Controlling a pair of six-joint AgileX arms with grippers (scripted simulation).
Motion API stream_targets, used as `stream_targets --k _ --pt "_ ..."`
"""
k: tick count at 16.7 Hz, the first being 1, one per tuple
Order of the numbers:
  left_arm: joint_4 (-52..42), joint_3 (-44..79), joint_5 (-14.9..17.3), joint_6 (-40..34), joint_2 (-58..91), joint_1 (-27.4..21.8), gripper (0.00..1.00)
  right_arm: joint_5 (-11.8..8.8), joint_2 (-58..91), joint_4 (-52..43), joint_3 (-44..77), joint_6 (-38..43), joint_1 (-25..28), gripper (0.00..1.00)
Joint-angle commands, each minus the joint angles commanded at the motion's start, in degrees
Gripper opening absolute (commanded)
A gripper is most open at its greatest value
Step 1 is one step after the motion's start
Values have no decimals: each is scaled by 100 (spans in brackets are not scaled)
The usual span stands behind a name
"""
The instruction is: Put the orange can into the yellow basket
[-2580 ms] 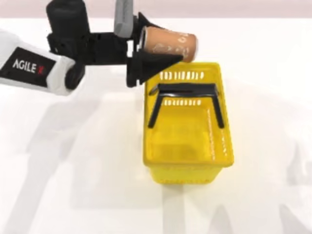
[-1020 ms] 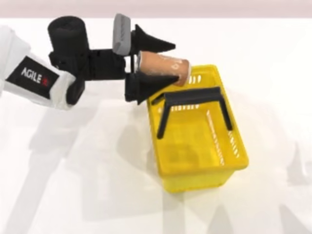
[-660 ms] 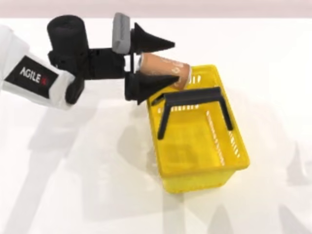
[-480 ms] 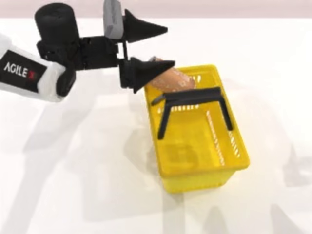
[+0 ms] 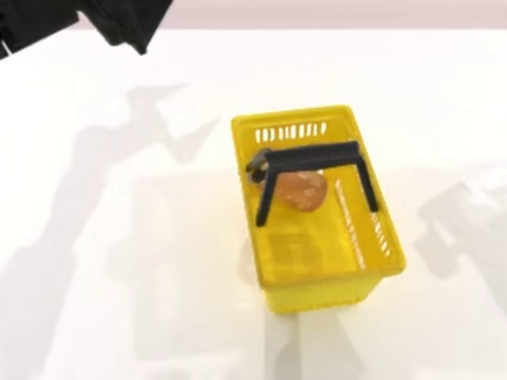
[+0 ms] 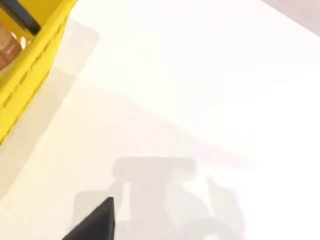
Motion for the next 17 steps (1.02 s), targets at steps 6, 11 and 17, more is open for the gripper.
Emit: stream_targets --k 6,11,17 --pt "-1566 -1944 -2085 -84 -3832 532 100 -25 3734 -2276 3954 -1605 1063 100" --pt "-2830 -3756 -3613 172 -6542 818 100 -33 6472 -4024 6718 -2802 1844 100" --pt "-3830 -5329 -4709 575 -8447 958 100 -13 8373 -5468 8435 -3688 2407 100"
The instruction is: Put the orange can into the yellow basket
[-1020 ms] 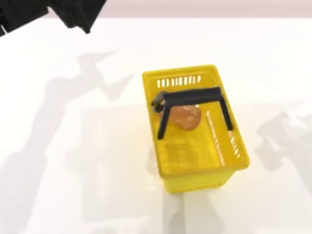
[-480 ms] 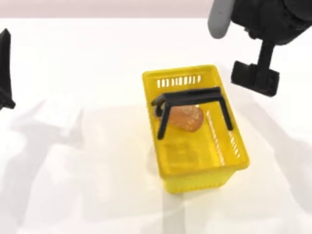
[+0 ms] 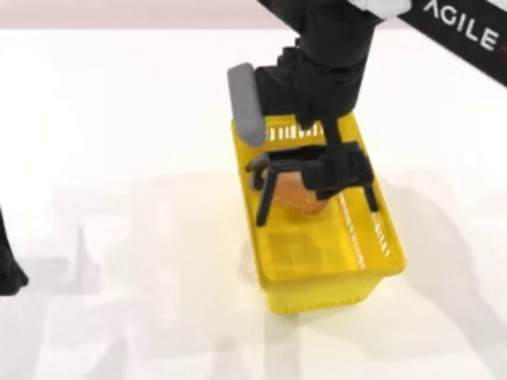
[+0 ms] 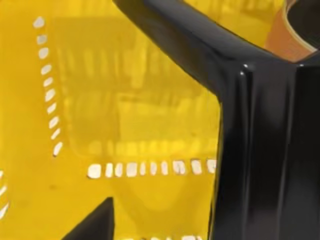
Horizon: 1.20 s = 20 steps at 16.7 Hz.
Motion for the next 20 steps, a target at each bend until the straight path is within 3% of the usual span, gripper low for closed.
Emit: stream_targets --k 8,18,20 --pt "-118 -197 -122 64 -215 12 100 2 195 -155 120 -100 43 100" --pt "-118 -197 -122 64 -215 12 100 2 77 359 -509 -97 68 100" --pt "-118 -197 -122 64 -215 12 100 2 77 359 -509 -97 68 85"
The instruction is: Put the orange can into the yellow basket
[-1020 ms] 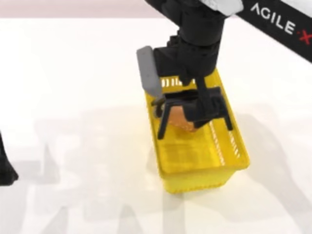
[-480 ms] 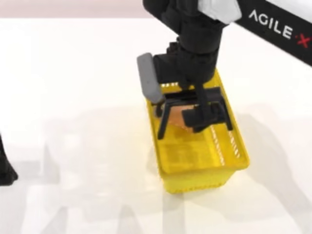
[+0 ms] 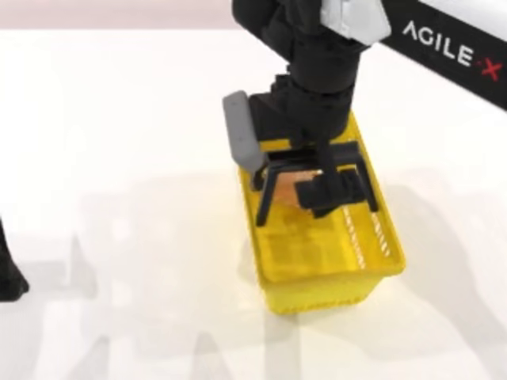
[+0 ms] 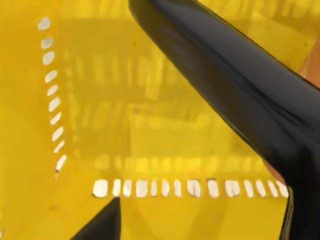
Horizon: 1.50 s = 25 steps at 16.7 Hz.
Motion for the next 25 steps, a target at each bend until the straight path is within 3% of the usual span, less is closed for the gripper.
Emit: stream_targets --k 11,25 --pt "0 0 0 0 0 0 100 0 0 0 0 0 0 2" --pt "0 0 0 0 0 0 100 0 0 0 0 0 0 0"
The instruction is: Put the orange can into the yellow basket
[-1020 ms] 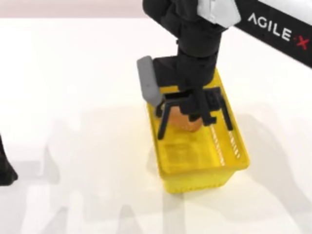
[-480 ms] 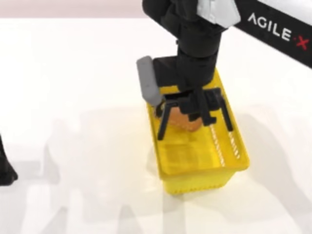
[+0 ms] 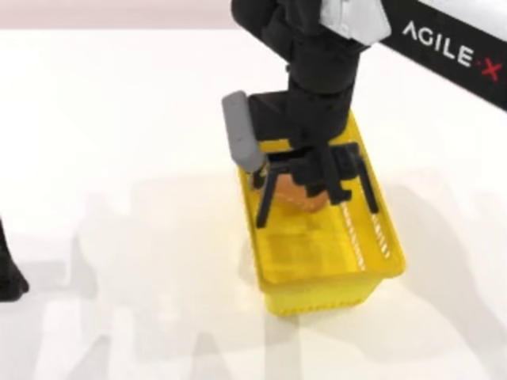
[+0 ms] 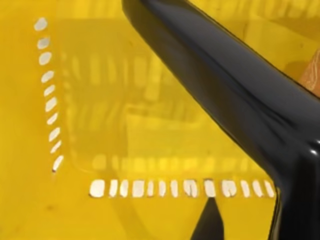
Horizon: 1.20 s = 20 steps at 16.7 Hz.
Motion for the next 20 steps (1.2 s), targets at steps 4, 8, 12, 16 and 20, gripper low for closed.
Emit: stream_targets --k 4,8,12,16,20 --pt "0 0 0 0 0 0 100 0 0 0 0 0 0 0" --pt "0 0 0 0 0 0 100 0 0 0 0 0 0 0" --pt "0 0 0 0 0 0 100 0 0 0 0 0 0 0" --pt "0 0 0 0 0 0 100 0 0 0 0 0 0 0" --pt "0 0 0 0 0 0 100 1 20 -244 250 -46 -44 0"
